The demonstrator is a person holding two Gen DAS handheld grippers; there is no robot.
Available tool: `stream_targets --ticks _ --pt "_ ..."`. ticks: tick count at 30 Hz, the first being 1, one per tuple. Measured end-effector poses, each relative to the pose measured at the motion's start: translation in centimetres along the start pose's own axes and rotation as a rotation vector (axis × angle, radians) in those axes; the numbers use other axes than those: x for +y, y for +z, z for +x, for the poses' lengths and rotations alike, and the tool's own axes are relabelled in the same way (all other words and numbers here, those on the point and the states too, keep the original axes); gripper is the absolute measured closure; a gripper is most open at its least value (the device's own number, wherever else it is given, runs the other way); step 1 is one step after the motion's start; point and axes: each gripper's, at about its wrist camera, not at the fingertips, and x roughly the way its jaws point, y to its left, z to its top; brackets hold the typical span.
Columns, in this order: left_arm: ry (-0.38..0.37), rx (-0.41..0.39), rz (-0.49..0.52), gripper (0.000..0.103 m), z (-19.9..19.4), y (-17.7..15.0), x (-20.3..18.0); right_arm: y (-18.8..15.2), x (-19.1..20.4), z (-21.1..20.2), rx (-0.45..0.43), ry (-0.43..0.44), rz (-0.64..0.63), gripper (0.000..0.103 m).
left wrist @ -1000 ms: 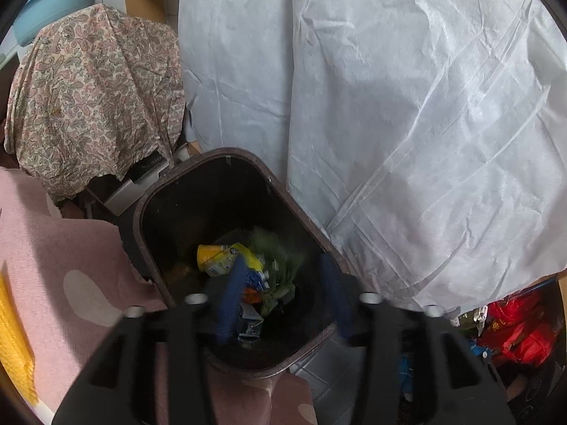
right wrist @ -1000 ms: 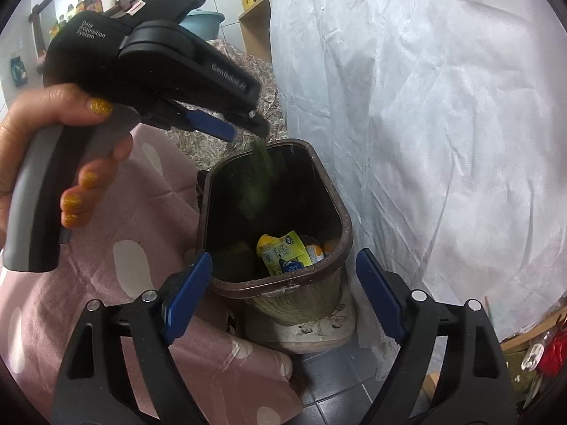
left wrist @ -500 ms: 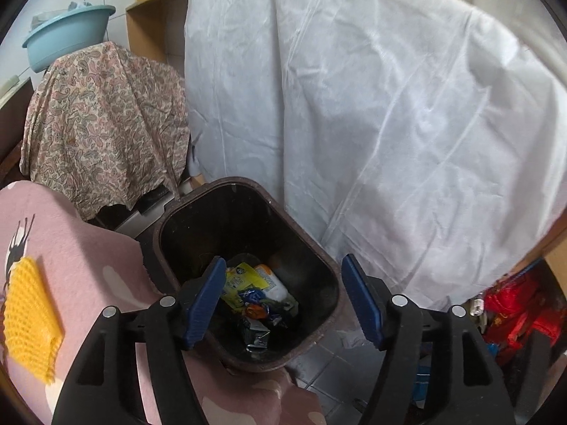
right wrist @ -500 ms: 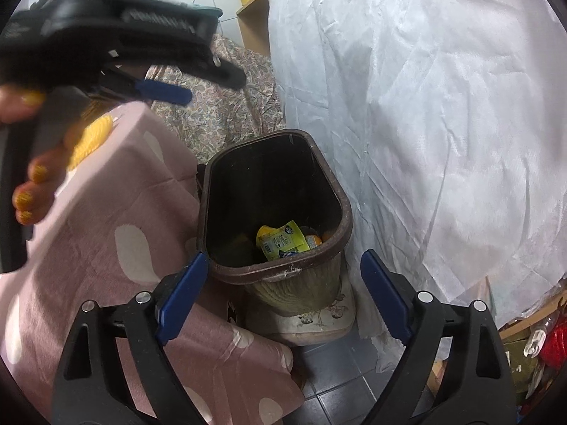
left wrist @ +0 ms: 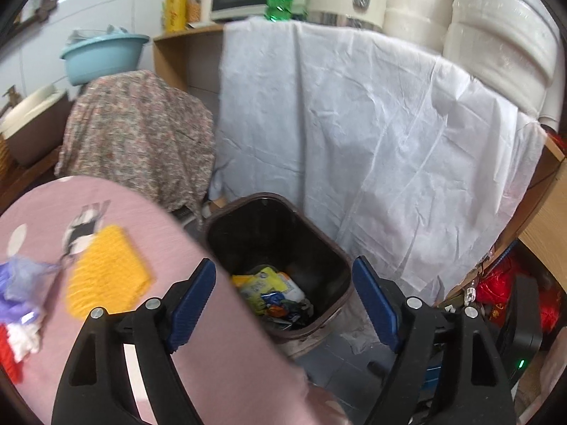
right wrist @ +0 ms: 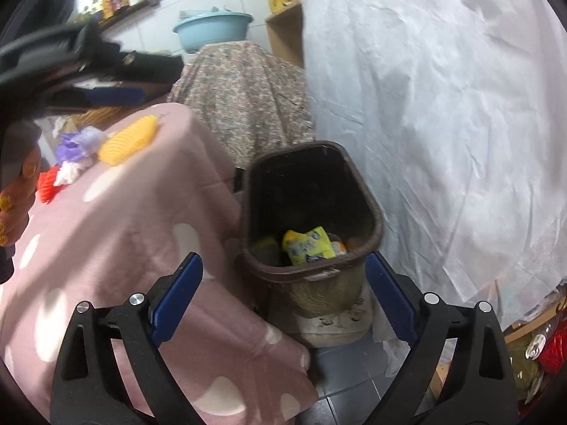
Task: Collect trash
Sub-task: 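Return to the table and grasp the red foam net with the left tool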
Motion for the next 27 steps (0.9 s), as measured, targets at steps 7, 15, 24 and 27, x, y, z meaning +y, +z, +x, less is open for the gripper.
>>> stream_targets --ticks 7,15,24,27 --pt "0.12 -0.069 -0.059 0.023 -6.1 -3.7 5.6 1.4 5.0 -1.6 -0.036 0.065 -0.099 0.009" --pt "0.337 -0.057 -0.188 0.023 -11.4 -9.4 14.2 2.2 10.8 -3.0 -0.057 0.148 -0.196 0.007" --pt "0.412 -0.005 -0.382 0.023 -13.4 -12.3 22.9 2.1 16.1 -4.0 -0.063 0.196 -0.28 0.007" --pt "0.421 0.005 -0.407 0.026 -12.9 -12.1 24.9 2.1 17.2 -4.3 -0.063 0.198 -0.303 0.007"
